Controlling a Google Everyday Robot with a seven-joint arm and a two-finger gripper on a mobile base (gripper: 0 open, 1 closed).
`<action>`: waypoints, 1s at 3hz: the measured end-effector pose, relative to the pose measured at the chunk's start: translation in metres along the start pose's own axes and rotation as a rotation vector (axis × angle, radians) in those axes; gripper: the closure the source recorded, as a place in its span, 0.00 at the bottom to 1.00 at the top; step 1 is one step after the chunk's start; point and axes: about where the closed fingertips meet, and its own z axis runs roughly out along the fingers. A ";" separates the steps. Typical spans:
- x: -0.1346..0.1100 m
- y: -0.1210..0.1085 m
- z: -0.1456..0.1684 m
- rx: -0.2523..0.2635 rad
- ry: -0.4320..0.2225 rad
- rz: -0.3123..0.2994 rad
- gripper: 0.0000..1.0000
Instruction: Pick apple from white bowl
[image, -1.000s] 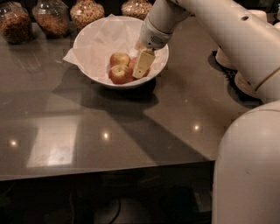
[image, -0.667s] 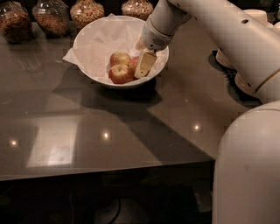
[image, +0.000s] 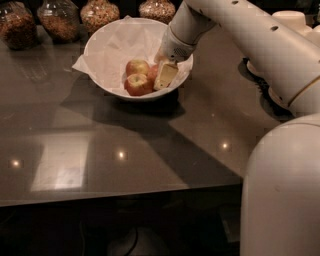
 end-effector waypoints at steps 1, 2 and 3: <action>0.002 0.002 0.003 -0.006 0.004 -0.003 0.55; 0.003 0.003 0.004 -0.008 0.007 -0.006 0.78; 0.002 0.004 -0.001 -0.005 0.009 -0.015 0.99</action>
Offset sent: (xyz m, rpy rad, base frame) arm -0.0049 -0.0065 -0.0067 -0.0194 0.0026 0.0097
